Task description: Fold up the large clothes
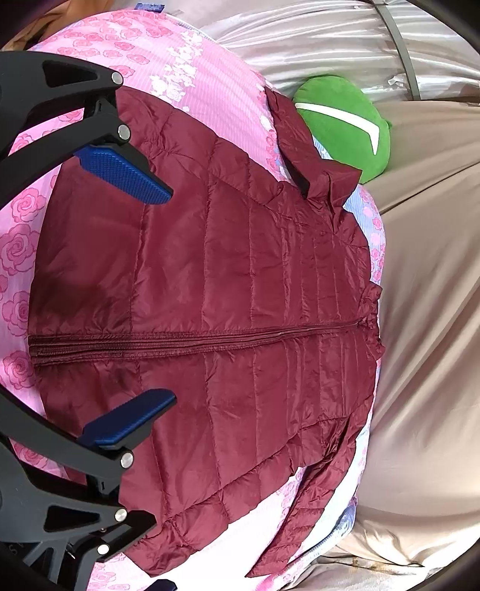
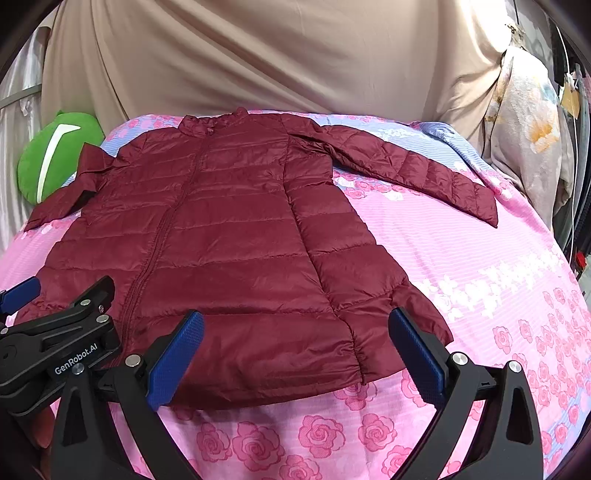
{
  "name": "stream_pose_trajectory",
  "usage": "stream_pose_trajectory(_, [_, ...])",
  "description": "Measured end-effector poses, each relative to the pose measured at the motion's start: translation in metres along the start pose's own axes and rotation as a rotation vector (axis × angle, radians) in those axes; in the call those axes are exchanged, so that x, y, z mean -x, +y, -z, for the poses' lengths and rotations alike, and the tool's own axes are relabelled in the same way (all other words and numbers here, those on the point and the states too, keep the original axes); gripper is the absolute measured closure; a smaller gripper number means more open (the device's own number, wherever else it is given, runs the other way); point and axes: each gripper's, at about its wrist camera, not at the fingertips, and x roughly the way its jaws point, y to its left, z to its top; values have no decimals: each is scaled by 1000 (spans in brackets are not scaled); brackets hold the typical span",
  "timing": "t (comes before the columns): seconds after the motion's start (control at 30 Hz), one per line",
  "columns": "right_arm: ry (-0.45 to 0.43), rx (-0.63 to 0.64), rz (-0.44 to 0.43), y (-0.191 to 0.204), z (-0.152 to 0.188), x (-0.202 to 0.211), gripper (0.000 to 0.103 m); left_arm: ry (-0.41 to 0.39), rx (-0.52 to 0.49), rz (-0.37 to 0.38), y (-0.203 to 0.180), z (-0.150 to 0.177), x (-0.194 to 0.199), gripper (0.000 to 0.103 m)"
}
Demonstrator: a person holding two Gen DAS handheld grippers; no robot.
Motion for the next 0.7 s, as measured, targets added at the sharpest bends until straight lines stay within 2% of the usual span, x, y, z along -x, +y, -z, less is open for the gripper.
stream_pose_trajectory(0.7, [1,4,7,0,0,-1,5,2,-7,-11,-1,0,-1,6])
